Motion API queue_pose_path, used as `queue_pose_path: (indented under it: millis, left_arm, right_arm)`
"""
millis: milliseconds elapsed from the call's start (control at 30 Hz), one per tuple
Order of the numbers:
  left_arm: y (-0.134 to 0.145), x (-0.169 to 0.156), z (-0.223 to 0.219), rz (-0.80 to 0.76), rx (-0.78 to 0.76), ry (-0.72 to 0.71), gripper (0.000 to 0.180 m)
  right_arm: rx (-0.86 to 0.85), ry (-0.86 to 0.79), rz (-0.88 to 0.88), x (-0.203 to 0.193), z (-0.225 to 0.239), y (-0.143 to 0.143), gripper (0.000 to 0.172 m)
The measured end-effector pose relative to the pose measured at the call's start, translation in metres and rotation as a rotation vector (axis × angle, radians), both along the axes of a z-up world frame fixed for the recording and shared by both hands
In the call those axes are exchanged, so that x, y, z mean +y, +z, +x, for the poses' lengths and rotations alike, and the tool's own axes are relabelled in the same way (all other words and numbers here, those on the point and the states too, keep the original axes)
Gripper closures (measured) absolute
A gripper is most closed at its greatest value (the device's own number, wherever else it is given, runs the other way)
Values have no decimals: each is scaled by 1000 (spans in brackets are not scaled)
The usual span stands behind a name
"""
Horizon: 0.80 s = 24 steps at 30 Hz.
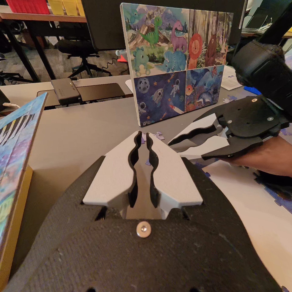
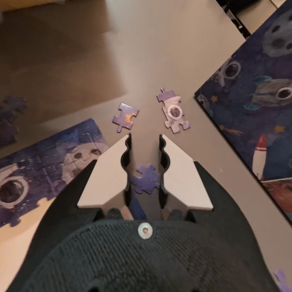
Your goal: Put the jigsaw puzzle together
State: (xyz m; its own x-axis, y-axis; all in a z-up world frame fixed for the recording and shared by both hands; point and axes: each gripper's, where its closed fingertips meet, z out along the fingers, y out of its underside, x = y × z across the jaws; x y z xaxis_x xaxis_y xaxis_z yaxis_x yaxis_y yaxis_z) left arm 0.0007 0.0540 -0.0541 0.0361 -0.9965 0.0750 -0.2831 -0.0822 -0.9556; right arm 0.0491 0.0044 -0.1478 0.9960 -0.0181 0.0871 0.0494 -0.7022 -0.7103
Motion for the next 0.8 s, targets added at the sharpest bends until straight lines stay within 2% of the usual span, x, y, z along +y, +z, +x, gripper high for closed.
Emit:
queue_pose_path:
  millis: [133, 300, 500, 633, 800]
  left_arm:
    - [-2, -3, 1, 14, 10, -8, 176]
    - [-1, -4, 1, 8, 5, -12, 176]
    - [0, -5, 1, -2, 1, -20, 175]
    - [-1, -5, 1, -4, 6, -22, 174]
    - [-3, -7, 2, -7, 14, -30, 172]
  right_arm:
    - [73, 52, 24, 9, -22, 0, 134]
    - [65, 39, -2, 11, -20, -9, 135]
    - [-46, -92, -25, 0, 22, -6, 140]
    - [95, -95, 60, 6, 10, 6, 139]
    - [145, -34, 37, 12, -13, -2, 136]
